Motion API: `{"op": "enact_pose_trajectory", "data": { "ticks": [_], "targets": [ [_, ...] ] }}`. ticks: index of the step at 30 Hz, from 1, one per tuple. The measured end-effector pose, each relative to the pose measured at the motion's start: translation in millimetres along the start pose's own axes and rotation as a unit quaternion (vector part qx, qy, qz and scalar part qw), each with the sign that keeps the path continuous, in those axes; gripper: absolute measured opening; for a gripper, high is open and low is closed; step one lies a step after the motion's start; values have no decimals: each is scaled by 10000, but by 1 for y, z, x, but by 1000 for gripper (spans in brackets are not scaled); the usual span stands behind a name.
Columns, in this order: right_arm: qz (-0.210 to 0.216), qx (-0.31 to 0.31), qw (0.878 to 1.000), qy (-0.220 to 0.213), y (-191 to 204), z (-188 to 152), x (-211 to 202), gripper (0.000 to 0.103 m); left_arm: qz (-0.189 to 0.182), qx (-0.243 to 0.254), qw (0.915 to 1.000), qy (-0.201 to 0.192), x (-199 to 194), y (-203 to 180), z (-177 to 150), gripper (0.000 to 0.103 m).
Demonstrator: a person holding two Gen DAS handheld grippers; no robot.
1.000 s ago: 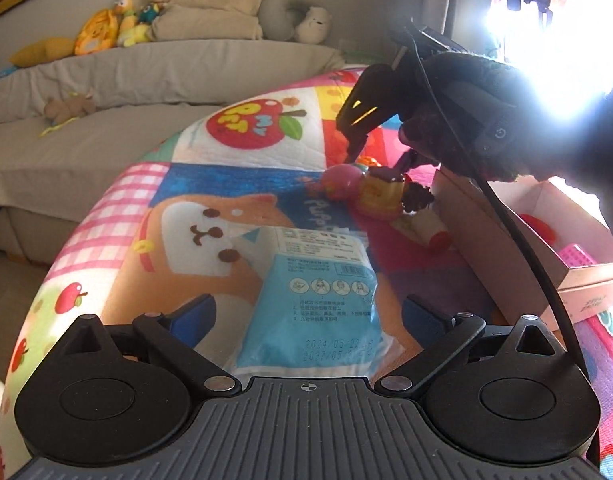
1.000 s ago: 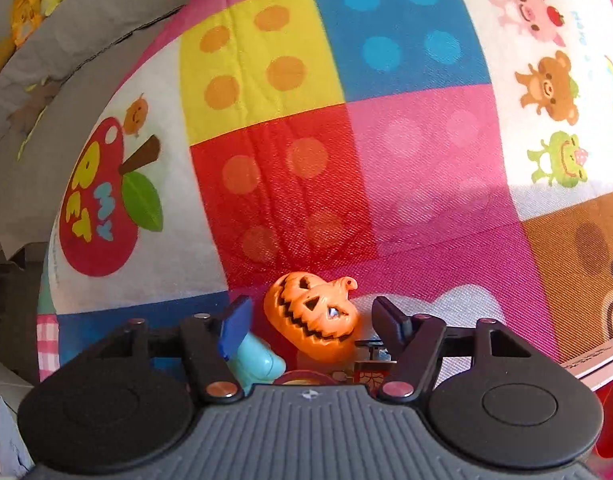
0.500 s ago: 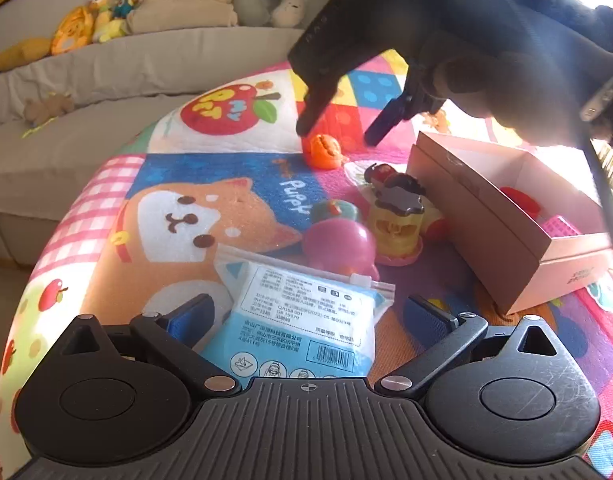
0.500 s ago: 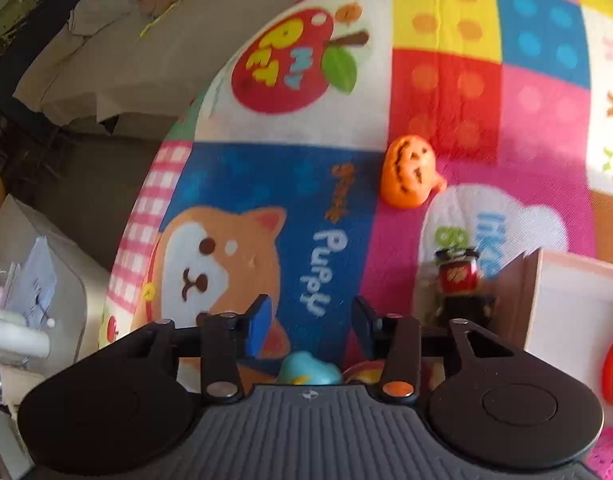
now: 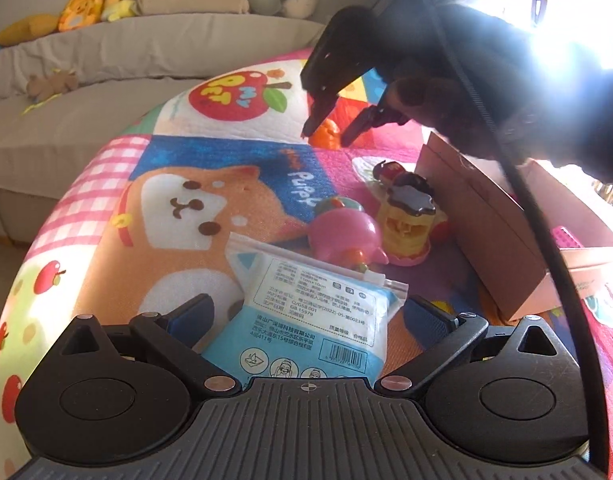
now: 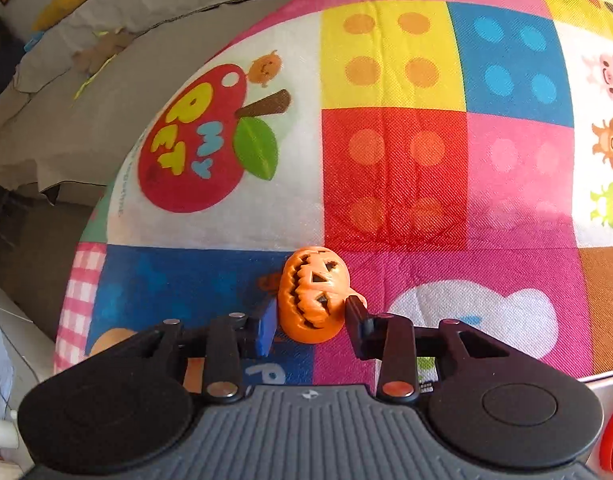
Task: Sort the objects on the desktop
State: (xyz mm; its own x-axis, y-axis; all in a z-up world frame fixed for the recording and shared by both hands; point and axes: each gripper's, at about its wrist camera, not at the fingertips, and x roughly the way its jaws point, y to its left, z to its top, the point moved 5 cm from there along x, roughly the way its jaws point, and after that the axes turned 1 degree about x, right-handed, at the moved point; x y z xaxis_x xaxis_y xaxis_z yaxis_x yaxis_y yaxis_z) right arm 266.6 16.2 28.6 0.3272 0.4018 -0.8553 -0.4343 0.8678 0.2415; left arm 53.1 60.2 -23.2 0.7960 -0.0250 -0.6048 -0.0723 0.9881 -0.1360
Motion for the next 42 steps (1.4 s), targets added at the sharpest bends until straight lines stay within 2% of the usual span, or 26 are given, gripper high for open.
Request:
{"op": "enact_pose_trajectory", "data": {
  "ticks": [5, 8, 10, 13, 15, 17, 19, 23, 26, 28, 30, 31, 32, 33, 34, 35, 38, 41, 42],
  "targets": [
    [687, -427, 9960, -366, 7, -49, -97, 36, -24, -68, 10000, 26, 1, 2, 0, 103],
    [799, -588, 9933, -587, -5, -95, -149, 36, -21, -97, 9999, 32, 2, 2, 0, 103],
    [807, -592, 9931, -610, -18, -128, -169, 36, -11, -106, 9999, 32, 3, 3, 0, 103],
    [883, -362, 9947, -370, -38, -183, -180, 36, 12, -95, 9999, 46, 4, 3, 0, 103],
    [747, -325, 9962, -309, -51, -218, -175, 36, 54, -59, 10000, 57, 4, 2, 0, 103],
    [490, -352, 9973, -408, -62, -245, -169, 37, 119, -3, 9999, 66, 4, 1, 0, 103],
    [176, -354, 9969, -685, -72, -262, -165, 39, 211, 18, 9998, 61, 4, 0, -1, 103],
    [-177, -336, 9899, -1364, -85, -290, -171, 61, 163, -61, 9997, -164, -5, 4, 1, 103],
    [-698, -486, 9778, -1915, -93, -310, -178, 77, 319, 102, 9972, -661, -24, 0, 9, 103],
    [-1049, -533, 9673, -2246, -100, -320, -182, 82, 302, 316, 9945, -947, -36, -10, 24, 103],
    [-1101, -397, 9638, -2396, -108, -328, -183, 85, 144, 583, 9933, -984, -39, -26, 39, 103],
    [-1052, -256, 9633, -2456, -113, -330, -183, 85, 71, 705, 9929, -957, -38, -34, 44, 102],
    [-1006, -122, 9631, -2494, -117, -333, -182, 86, -13, 823, 9926, -894, -34, -42, 47, 94],
    [-975, 15, 9624, -2534, -121, -334, -181, 87, -136, 960, 9924, -761, -27, -51, 50, 79],
    [-971, 153, 9620, -2548, -125, -335, -179, 87, -229, 1038, 9923, -632, -19, -58, 51, 72],
    [-976, 265, 9614, -2558, -128, -337, -180, 87, -292, 1089, 9923, -515, -11, -65, 52, 70],
    [-917, 600, 9563, -2712, -137, -337, -184, 99, -194, 1162, 9926, -299, 16, -77, 53, 71],
    [-818, 746, 9550, -2750, -141, -339, -185, 101, -16, 1168, 9932, -32, 43, -82, 53, 69],
    [-803, 782, 9547, -2755, -142, -339, -185, 101, 45, 1198, 9928, -15, 49, -83, 53, 64]
  ]
}}
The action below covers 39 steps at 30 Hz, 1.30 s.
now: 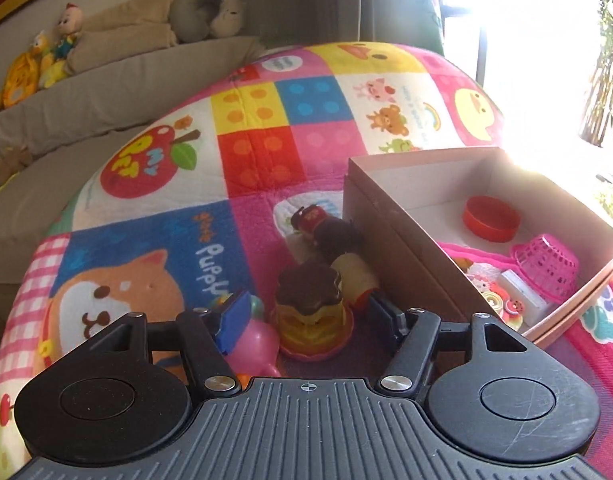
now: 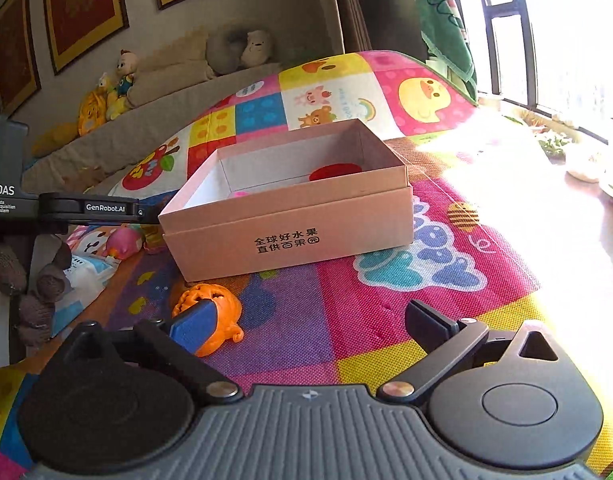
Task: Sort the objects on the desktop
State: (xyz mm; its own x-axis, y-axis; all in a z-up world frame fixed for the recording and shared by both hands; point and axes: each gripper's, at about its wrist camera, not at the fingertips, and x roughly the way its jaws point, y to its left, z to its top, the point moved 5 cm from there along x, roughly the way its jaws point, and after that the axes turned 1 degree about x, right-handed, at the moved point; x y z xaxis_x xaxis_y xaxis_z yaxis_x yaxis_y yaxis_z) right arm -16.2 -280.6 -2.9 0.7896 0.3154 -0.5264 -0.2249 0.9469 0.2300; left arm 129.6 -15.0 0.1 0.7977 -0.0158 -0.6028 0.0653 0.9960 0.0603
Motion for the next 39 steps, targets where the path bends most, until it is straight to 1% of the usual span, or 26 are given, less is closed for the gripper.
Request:
{"op": "enact_pose_trajectory", "data": {
  "ticks": [1, 2, 3, 4, 6, 8, 10, 12, 14, 16, 18, 20, 22, 24, 26, 28, 31, 32, 34, 35, 36, 38, 39],
  "targets": [
    [12, 23, 10000, -2, 0, 0, 0, 102, 79, 42, 10000, 0, 3, 0, 0, 60],
    [30, 45, 10000, -13, -1, -1, 0, 103, 139, 81, 9999, 16, 5, 0, 0, 51],
    [38, 65, 10000, -29, -1, -1, 0, 103, 123, 90, 9999, 19, 4, 0, -1, 44],
    [57, 95, 9999, -48, -2, 0, -1, 103, 88, 87, 9999, 24, 2, 0, -2, 43],
    [95, 139, 9999, -29, -3, 0, 0, 103, 33, 129, 9999, -17, -8, -1, -6, 42],
    [97, 197, 9998, 24, -4, 0, 2, 103, -103, 206, 9997, -56, -26, -5, -14, 42],
    [96, 237, 9996, 85, -5, 0, 4, 103, -358, 138, 9993, 8, -44, -11, -28, 42],
    [116, 240, 9995, 177, -5, -1, 7, 103, -717, 117, 9973, 87, -67, -19, -45, 42],
    [134, 217, 9990, 376, -4, -2, 13, 103, -977, 266, 9948, 82, -89, -29, -61, 42],
    [109, 194, 9987, 457, -3, -3, 16, 103, -1143, 429, 9925, 38, -108, -38, -76, 43],
    [85, 166, 9987, 484, -1, -3, 16, 103, -1067, 572, 9926, -36, -118, -43, -89, 47],
    [74, 181, 9985, 507, -1, -4, 17, 103, -976, 540, 9937, 63, -117, -41, -99, 49],
    [103, 267, 9984, 495, -3, -4, 16, 103, -900, 346, 9951, 237, -111, -34, -105, 59],
    [147, 340, 9981, 501, -5, -4, 16, 103, -824, 232, 9961, 228, -111, -27, -106, 71],
    [154, 271, 9979, 574, -4, -3, 16, 103, -675, 258, 9973, 146, -112, -22, -106, 79],
    [107, 100, 9977, 656, -1, -3, 18, 103, -450, 282, 9985, 114, -110, -15, -105, 84],
    [21, -342, 9959, 832, 8, -4, 20, 103, -105, 235, 9995, 173, -106, 0, -105, 91],
    [53, -511, 9945, 908, 12, -4, 20, 103, 32, 204, 9996, 212, -105, 6, -106, 94],
    [383, -877, 9901, 1030, 25, -6, 17, 103, 231, 104, 9993, 279, -103, 19, -108, 94],
    [471, -1023, 9886, 1003, 31, -6, 15, 103, 235, -1, 9993, 308, -104, 25, -108, 94],
    [521, -1251, 9865, 914, 40, -5, 12, 103, 137, -134, 9993, 331, -105, 31, -108, 94],
    [567, -1640, 9816, 792, 56, -4, 11, 103, -246, -366, 9984, 346, -110, 36, -108, 95],
    [599, -1710, 9804, 777, 61, -3, 13, 103, -425, -447, 9975, 332, -112, 37, -107, 95]
  ]
}}
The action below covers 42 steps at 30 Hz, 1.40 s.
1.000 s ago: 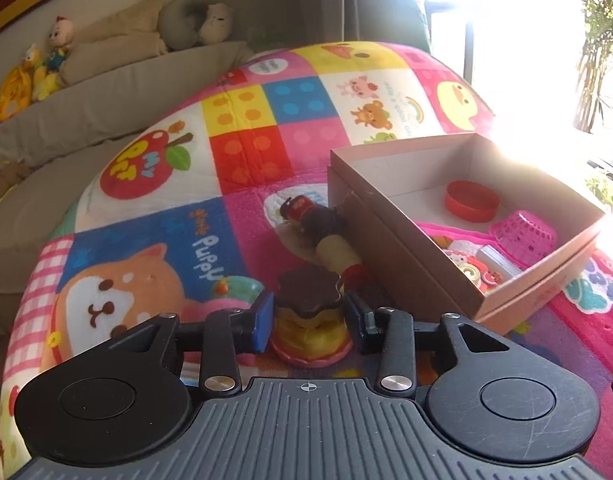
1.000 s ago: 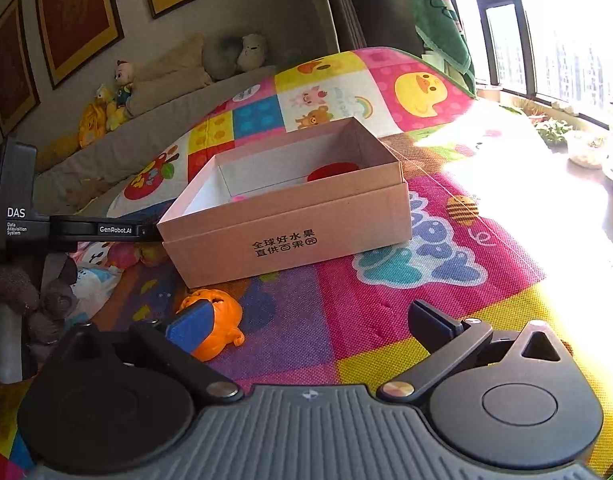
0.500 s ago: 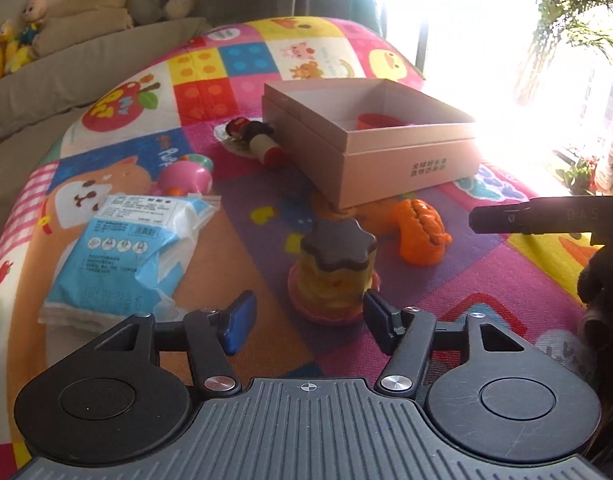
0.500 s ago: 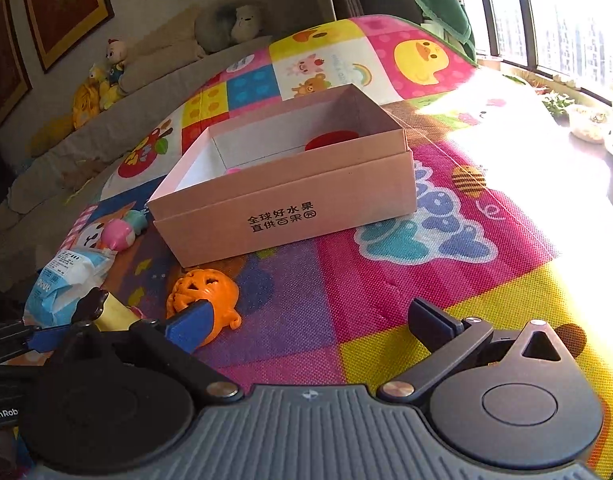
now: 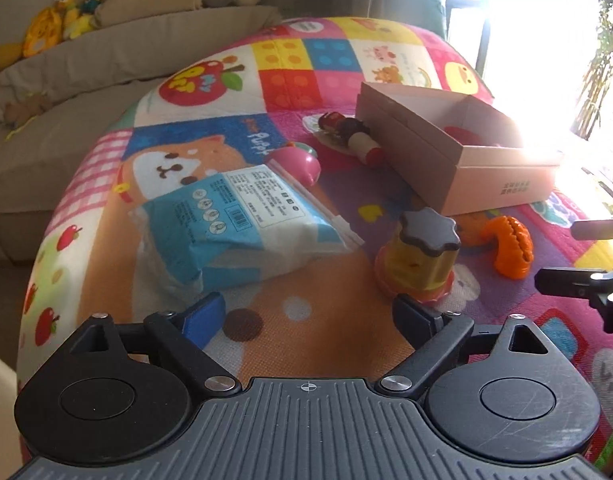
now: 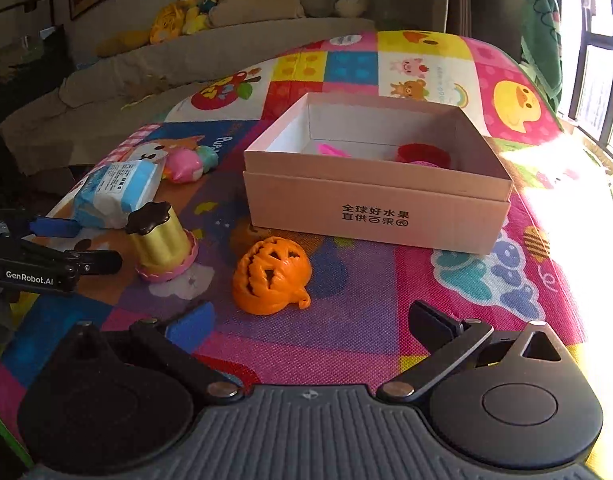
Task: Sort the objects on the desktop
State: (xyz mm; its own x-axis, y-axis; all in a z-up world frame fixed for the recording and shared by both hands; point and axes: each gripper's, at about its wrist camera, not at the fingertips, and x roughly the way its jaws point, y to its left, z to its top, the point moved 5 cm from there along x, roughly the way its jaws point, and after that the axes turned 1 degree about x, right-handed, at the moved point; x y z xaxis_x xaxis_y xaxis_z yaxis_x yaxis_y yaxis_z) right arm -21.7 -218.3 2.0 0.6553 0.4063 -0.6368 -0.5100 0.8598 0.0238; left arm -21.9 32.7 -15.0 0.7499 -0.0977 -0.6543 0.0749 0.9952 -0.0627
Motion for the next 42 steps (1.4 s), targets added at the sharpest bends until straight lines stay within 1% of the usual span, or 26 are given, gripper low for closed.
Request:
{"op": "enact_pose_trajectory", "data": {
  "ticks": [1, 3, 4, 5, 6, 7, 8, 9, 11, 13, 15, 18, 20, 21, 23, 25, 26, 27, 28, 29, 32, 35, 37, 39, 41, 42],
  "targets": [
    [73, -26, 10000, 11, 5, 4, 4, 102, -119, -16, 9999, -16, -3, -1, 0, 95],
    [219, 30, 9997, 91, 9, 10, 14, 91, -261, 62, 9996, -47, -7, -8, 0, 95],
    [249, 69, 9996, 146, 10, 12, 20, 88, -328, 147, 9993, -63, -7, -15, 0, 95],
    [256, 102, 9994, 196, 11, 13, 25, 83, -380, 216, 9990, -74, -7, -19, 0, 95],
    [253, 131, 9993, 253, 11, 14, 30, 72, -440, 300, 9985, -78, -7, -25, -1, 96],
    [216, 146, 9992, 296, 11, 14, 33, 69, -477, 369, 9982, -78, -6, -31, -1, 96],
    [126, 122, 9995, 245, 11, 16, 34, 59, -490, 441, 9978, -76, -4, -36, 0, 96],
    [138, 116, 9994, 283, 11, 17, 33, 50, -484, 504, 9975, -74, -2, -40, 0, 96],
    [141, 181, 9994, 254, 8, 17, 25, 48, -416, 652, 9969, -106, 5, -50, 3, 95],
    [61, 153, 9997, 171, 5, 16, 14, 47, -308, 730, 9968, -114, 15, -56, 6, 92],
    [-2, 130, 9999, 114, 2, 14, 2, 45, -239, 697, 9973, -69, 25, -60, 11, 85],
    [-57, 177, 9998, 87, -5, 10, -15, 42, -254, 663, 9975, 52, 36, -64, 14, 82],
    [-100, 215, 9997, 91, -10, 5, -25, 42, -181, 775, 9968, 9, 38, -67, 13, 80],
    [-112, 220, 9996, 105, -12, 3, -28, 42, -196, 840, 9963, -20, 37, -69, 12, 72],
    [-125, 258, 9995, 136, -16, -2, -35, 42, -257, 911, 9955, -48, 35, -72, 13, 61],
    [-179, 285, 9994, 94, -21, 0, -41, 41, -284, 941, 9951, -96, 29, -75, 17, 61],
    [-234, 276, 9993, 16, -24, 3, -47, 38, -341, 972, 9945, -172, 24, -78, 22, 61],
    [-284, 272, 9992, -99, -27, 8, -54, 36, -427, 1009, 9935, -301, 17, -81, 31, 61],
    [-334, 275, 9987, -275, -31, 16, -64, 31, -508, 1053, 9920, -466, 9, -83, 43, 61],
    [-370, 282, 9980, -433, -36, 25, -73, 19, -573, 1102, 9899, -679, 1, -87, 57, 61],
    [-604, 308, 9931, -961, -50, 54, -99, 17, -716, 1219, 9818, -1266, -17, -98, 102, 61],
    [-840, 293, 9879, -1269, -62, 72, -109, 17, -724, 1357, 9740, -1666, -18, -112, 141, 61],
    [-825, 391, 9873, -1298, -69, 75, -110, 18, -727, 1430, 9707, -1788, -10, -124, 162, 61],
    [-809, 481, 9879, -1232, -73, 69, -108, 18, -701, 1504, 9694, -1811, 8, -135, 183, 61],
    [-822, 504, 9896, -1064, -75, 60, -100, 18, -609, 1481, 9707, -1792, 28, -139, 198, 62],
    [-844, 502, 9903, -985, -76, 55, -98, 22, -630, 1441, 9723, -1731, 35, -139, 203, 64]
  ]
}}
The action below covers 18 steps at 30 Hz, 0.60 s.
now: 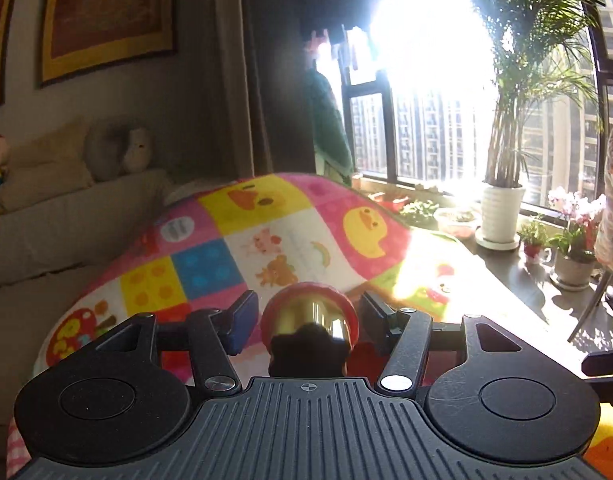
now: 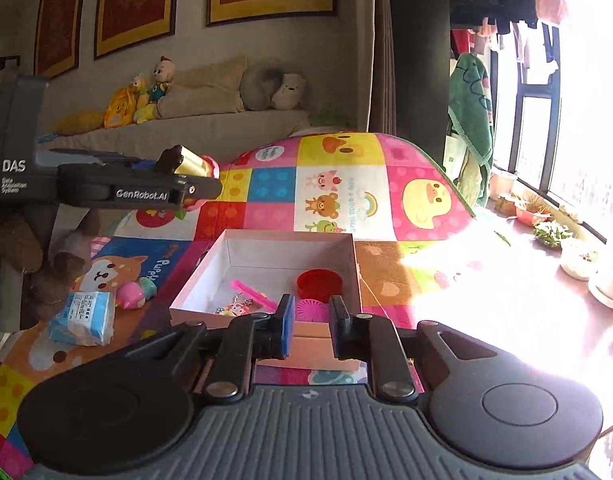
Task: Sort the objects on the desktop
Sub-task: 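Drop the pumpkin into the pink box with the right tool while the left tool releases the pudding cup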
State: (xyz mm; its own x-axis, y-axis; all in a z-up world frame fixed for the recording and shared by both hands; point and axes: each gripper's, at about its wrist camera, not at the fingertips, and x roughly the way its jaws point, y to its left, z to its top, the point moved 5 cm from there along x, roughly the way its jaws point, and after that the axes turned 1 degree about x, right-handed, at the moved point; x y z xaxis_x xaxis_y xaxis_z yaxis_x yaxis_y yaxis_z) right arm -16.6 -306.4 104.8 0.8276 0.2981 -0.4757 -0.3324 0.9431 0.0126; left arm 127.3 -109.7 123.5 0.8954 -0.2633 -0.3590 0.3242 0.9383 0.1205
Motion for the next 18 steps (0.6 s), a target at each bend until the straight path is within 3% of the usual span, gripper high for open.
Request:
{"op": "enact_pose_trajectory", "data": {
  "ticks": [1, 3, 5, 9, 18],
  "targets": [
    [-10, -17, 10000, 89, 0, -7, 0, 27, 2, -150, 9998, 104, 8, 4, -1, 66],
    [-2, -33, 9998, 191, -2, -21, -1, 62, -65, -387, 9990, 221, 7, 9, -9, 74],
    [33, -81, 9995, 306, -2, -35, -1, 77, -95, -494, 9981, 342, 1, 12, -24, 81],
    [229, -117, 9971, 713, 8, -59, 14, 84, -144, -503, 9958, 750, -21, 9, -66, 90],
    [418, -297, 9904, 1280, 32, -84, 46, 80, -390, -553, 9867, 1476, -77, -3, -153, 99]
  ]
}}
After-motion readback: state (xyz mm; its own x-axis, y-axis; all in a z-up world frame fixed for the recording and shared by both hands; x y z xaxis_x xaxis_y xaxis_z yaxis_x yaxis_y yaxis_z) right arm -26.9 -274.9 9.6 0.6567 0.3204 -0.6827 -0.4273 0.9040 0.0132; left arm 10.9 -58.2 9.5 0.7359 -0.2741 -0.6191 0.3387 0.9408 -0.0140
